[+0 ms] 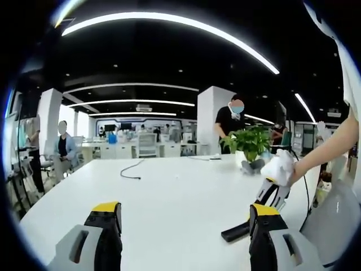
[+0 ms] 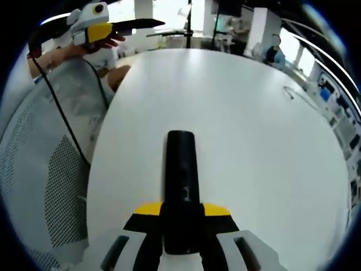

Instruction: Press the specified remote control buttons in sequence, fully releasing each button before pressing the next.

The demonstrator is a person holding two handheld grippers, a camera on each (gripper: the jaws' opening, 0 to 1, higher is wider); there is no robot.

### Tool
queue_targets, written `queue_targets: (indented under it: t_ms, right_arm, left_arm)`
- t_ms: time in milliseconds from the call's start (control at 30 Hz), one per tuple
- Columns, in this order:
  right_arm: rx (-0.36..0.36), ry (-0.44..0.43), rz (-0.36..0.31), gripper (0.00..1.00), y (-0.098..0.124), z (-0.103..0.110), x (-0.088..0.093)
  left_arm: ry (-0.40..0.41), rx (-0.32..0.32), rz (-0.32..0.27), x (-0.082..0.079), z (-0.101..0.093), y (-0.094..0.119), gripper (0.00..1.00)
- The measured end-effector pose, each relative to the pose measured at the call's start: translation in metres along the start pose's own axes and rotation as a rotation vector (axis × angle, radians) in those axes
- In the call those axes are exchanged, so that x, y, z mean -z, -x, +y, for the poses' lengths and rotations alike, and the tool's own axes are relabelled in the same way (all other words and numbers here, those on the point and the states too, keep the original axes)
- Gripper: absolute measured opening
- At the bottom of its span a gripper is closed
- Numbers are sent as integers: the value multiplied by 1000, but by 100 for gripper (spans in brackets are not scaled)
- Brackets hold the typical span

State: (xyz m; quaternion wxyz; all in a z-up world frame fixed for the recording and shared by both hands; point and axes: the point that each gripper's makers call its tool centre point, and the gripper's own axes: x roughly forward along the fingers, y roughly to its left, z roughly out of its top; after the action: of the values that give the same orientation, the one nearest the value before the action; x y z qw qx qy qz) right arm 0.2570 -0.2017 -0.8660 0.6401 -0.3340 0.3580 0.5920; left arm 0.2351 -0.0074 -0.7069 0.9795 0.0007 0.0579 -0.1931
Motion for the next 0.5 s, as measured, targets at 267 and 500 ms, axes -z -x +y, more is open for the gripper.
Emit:
queue_targets:
  t_ms: [267,500]
  right_arm:
    - [-3,9,-7,21,0,-2,0]
    - [-2,3,-11,21,0,-3,-1]
  left_arm:
    - [-4,2,4,1,-1,0,97]
    - [-5,8,9,1,-2,0,97]
